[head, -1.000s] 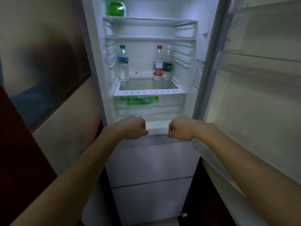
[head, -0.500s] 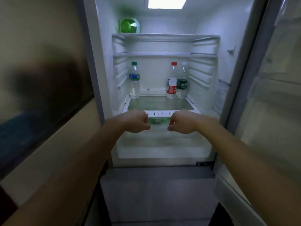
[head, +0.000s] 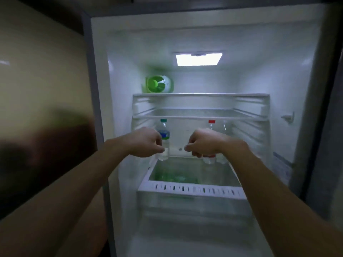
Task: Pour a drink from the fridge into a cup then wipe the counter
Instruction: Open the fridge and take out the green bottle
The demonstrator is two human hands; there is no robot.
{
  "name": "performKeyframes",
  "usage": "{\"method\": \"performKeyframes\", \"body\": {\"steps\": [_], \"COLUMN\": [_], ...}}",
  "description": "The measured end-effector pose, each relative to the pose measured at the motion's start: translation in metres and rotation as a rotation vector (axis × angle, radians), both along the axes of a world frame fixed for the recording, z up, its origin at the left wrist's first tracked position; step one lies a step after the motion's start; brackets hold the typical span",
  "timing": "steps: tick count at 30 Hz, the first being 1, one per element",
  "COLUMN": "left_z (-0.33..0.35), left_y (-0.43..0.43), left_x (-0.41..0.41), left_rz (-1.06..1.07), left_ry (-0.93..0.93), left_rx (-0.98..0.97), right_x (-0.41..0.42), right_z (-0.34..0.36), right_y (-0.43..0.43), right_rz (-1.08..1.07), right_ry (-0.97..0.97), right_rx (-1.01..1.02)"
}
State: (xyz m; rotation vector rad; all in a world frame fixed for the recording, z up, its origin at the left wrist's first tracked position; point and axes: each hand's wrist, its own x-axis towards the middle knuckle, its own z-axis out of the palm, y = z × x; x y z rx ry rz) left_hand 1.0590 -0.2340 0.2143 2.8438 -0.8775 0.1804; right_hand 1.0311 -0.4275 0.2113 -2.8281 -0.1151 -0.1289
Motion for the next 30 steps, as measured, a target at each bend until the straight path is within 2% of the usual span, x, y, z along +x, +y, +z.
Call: {"method": "performKeyframes", "body": {"steps": [8, 12, 16, 18, 23, 26, 30], "left_z": [0.080, 0.111, 0.123, 0.129, 0.134, 0.131, 0.127], "left_y": [-0.010, -0.013, -0.022, -0.027, -0.040, -0.047, -0.048], "left_x": [0.043, 0.073, 0.102, 0.120, 0.159, 0.173, 0.175], "left_rz": [-0.023, 0.055, 0.129, 0.193, 0.371, 0.352, 0.309], "left_ry": [-0.212, -0.409, -0.492, -0.486, -0.319, -0.282, -0.365], "left_rx": [-0.215, -0.349, -0.492, -0.470, -0.234, -0.287, -0.414], "right_x": [0.030, 0.041, 0.051, 0.054, 0.055, 0.052, 0.049], "right_z": [0.054, 0.064, 0.074, 0.076, 0.077, 0.073, 0.067], "right_y": [0.000, 0.000, 0.000, 0.000, 0.004, 0.009, 0.010], "right_rz": [0.013, 0.046, 0.036, 0.049, 0.092, 0.115, 0.120], "right_ry": [-0.158, -0.182, -0.196, -0.212, -0.198, -0.171, -0.124], "right_rx": [0.023, 0.041, 0.083, 0.083, 0.050, 0.020, -0.013]}}
